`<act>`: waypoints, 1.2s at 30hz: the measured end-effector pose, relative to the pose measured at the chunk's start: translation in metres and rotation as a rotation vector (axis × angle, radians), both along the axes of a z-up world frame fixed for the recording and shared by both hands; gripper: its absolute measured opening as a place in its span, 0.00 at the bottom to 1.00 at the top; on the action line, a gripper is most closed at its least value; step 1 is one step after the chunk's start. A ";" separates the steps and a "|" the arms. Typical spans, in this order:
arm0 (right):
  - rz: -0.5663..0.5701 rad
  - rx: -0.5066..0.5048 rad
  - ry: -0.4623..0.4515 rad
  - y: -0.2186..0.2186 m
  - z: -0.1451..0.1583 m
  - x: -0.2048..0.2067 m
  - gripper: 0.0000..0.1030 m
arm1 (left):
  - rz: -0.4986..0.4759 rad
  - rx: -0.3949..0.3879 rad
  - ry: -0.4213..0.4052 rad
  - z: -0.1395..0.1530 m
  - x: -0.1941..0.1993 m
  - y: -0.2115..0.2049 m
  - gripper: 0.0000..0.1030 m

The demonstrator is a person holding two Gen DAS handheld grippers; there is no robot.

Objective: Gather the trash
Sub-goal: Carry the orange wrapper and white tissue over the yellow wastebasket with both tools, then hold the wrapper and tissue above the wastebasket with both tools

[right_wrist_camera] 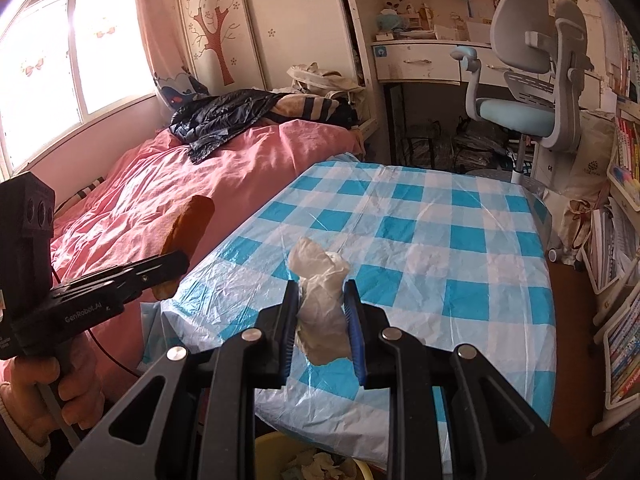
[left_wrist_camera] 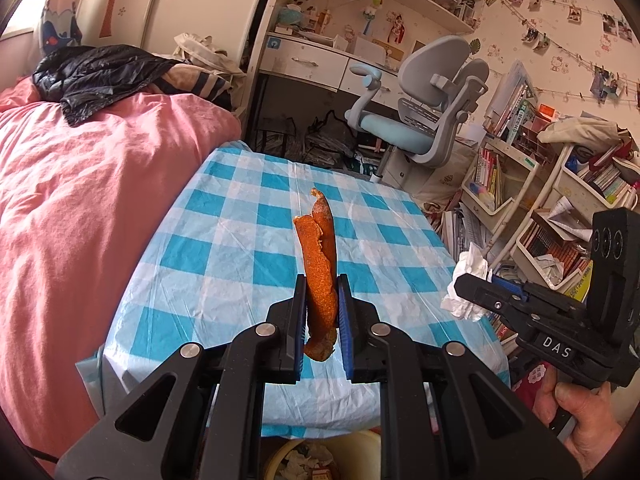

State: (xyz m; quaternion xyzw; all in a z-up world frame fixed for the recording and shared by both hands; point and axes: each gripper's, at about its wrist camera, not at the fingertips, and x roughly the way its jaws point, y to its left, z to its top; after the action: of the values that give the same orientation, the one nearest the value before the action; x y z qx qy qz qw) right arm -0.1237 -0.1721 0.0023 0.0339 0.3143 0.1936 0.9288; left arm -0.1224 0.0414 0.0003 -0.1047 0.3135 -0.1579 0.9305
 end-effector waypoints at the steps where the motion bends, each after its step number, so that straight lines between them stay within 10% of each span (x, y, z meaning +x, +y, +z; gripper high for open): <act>1: 0.005 0.002 -0.003 0.001 0.000 -0.003 0.24 | -0.004 0.000 0.002 -0.002 -0.003 -0.001 0.13; 36: 0.010 0.107 0.109 -0.006 -0.044 -0.114 0.25 | -0.069 0.087 0.074 -0.045 -0.115 -0.014 0.13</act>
State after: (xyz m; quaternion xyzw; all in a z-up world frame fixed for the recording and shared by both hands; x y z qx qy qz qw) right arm -0.2380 -0.1783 -0.0415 0.0923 0.3539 0.2128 0.9061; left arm -0.2375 0.0269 -0.0448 -0.0593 0.3574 -0.1722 0.9160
